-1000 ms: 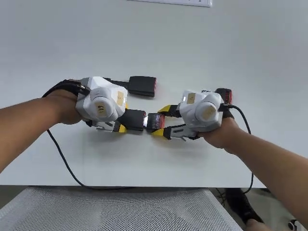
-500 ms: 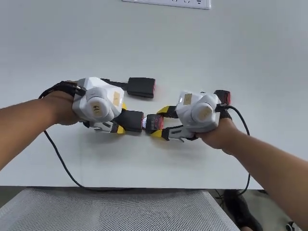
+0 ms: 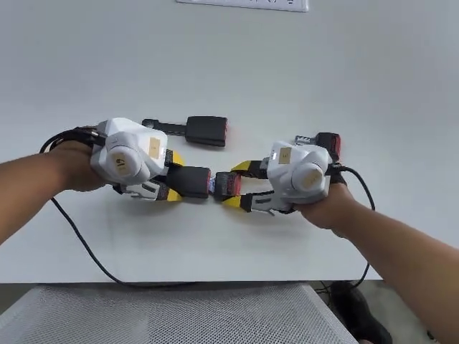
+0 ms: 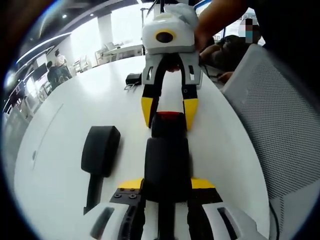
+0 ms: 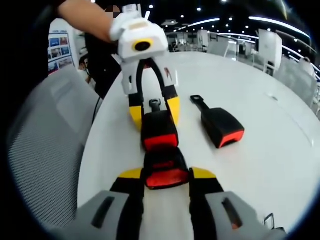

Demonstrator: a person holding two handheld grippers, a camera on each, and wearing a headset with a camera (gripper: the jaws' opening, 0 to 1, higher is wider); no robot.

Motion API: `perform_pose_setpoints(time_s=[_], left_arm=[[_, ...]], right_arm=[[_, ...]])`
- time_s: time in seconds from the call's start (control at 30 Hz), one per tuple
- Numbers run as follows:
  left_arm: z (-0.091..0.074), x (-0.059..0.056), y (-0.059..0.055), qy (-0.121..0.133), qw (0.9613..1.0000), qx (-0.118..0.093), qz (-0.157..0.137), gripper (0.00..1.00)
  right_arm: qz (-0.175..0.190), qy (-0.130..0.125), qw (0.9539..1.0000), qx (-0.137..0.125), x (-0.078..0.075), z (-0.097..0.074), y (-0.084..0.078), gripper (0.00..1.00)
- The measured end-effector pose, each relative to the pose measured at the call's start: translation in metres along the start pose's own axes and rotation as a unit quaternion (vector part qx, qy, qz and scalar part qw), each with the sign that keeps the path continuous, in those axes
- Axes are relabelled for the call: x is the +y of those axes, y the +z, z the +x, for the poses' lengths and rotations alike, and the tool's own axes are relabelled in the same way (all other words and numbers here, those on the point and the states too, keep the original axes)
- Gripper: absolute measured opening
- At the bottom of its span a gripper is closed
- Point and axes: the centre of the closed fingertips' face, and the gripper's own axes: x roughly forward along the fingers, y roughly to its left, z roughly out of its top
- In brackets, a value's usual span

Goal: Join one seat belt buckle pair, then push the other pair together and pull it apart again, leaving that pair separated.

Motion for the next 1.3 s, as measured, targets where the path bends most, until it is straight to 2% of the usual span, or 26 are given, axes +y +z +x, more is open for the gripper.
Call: perform_pose_setpoints(time_s=[0.23, 0.3, 0.4, 0.67, 0.8, 1.3], left_arm=[[0.0007, -0.0008, 0.0010, -0.001, 0.9999, -0.016, 0.005, 0.33], [0.0007, -0.0007, 0.0009, 0.001, 0.9998, -0.021, 0.002, 0.33], [0.0007, -0.0005, 0.0009, 0.002, 0.9997, -0.025, 0.000, 0.33], [0.0002, -0.0008, 0.0005, -0.001, 0.9994, -0.035, -0.006, 0.32], [-0.0003, -0.0023, 0.0004, -0.006, 0.9994, -0.035, -0.002, 0.32], [-0.0026, -0.0035, -0.0001, -0.004, 0.9990, -0.044, -0.007, 0.32]], right_arm=[[-0.001, 0.002, 0.9998, -0.020, -0.0008, 0.0001, 0.0000, 0.33], [-0.011, -0.003, 0.9997, -0.020, 0.0004, 0.0003, 0.0000, 0.33], [-0.003, -0.010, 0.9995, -0.028, -0.0003, -0.0002, -0.0003, 0.33], [-0.002, -0.007, 0.9995, -0.030, -0.0016, -0.0004, 0.0000, 0.33], [-0.020, -0.008, 0.9994, -0.025, -0.0005, -0.0001, -0.0001, 0.33], [-0.013, -0.013, 0.9994, -0.029, -0.0008, -0.0003, 0.0008, 0.33]])
